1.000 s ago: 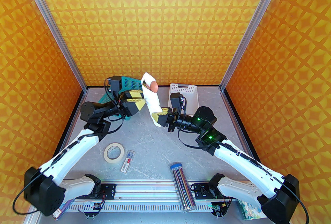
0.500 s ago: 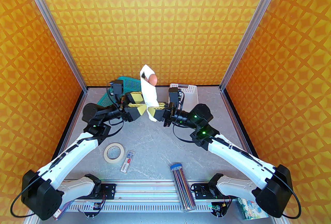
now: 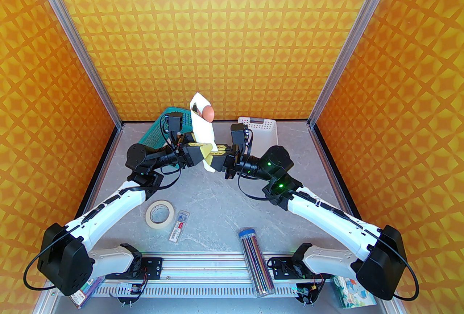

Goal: Place the utensils on the paper napkin and roll it up

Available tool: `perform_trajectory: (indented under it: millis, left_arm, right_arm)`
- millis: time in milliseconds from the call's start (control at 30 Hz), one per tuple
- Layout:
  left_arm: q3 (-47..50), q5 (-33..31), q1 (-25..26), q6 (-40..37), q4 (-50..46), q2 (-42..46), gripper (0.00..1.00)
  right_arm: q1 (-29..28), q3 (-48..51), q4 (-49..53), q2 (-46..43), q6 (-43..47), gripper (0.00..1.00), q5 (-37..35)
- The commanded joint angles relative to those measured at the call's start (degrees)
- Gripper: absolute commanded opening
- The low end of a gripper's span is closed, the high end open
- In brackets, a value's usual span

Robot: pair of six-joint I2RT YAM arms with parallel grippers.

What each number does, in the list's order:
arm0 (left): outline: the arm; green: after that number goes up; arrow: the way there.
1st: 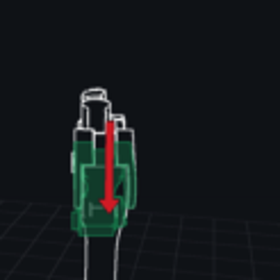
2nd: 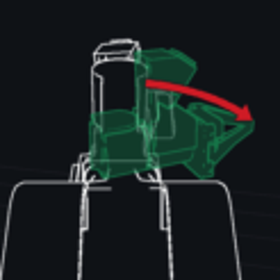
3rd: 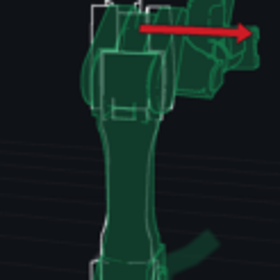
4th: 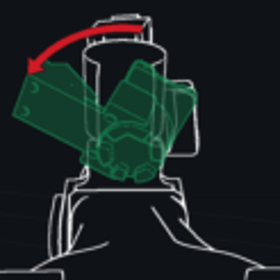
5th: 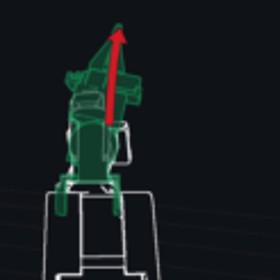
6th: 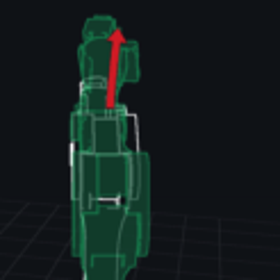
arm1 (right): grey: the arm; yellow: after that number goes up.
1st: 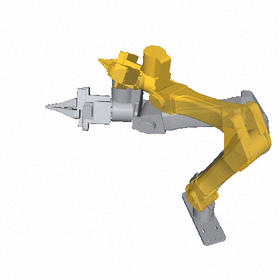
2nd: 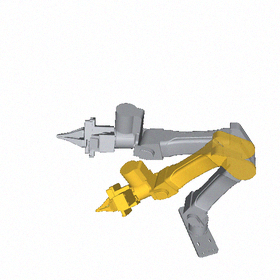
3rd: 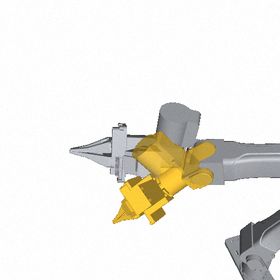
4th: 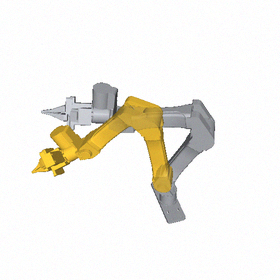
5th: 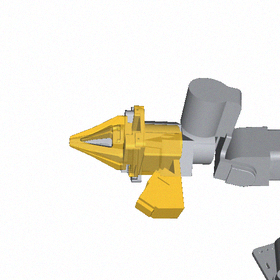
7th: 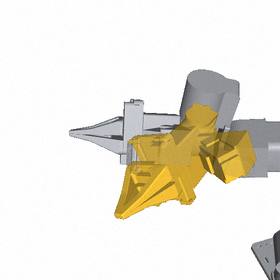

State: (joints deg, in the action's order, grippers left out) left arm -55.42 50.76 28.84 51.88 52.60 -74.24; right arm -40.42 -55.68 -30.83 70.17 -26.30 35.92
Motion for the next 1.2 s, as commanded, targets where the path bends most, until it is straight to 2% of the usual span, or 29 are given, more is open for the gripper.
perform_trajectory:
  millis: [0, 67, 400, 1167]
  left_arm:
    - [-2.04, 2.13, 0.26, 3.16, 5.12, -0.81, 0.41]
    - [-2.19, 2.49, 0.30, 3.50, 5.50, -0.86, 0.36]
    - [-2.12, 2.67, 0.26, -0.55, -0.54, 1.11, 0.28]
    - [-2.64, 2.65, 0.08, -3.22, -4.42, 1.72, 0.25]
  right_arm:
    - [-0.27, -0.35, -0.62, -1.49, 1.54, 0.11, -1.29]
    - [-0.27, -0.23, 0.36, -2.12, 2.32, 0.11, -1.77]
    - [-0.27, 0.08, 5.38, -3.81, 5.14, 0.11, -2.31]
    - [-0.27, 1.11, 9.47, -6.26, 7.41, 0.11, -4.21]
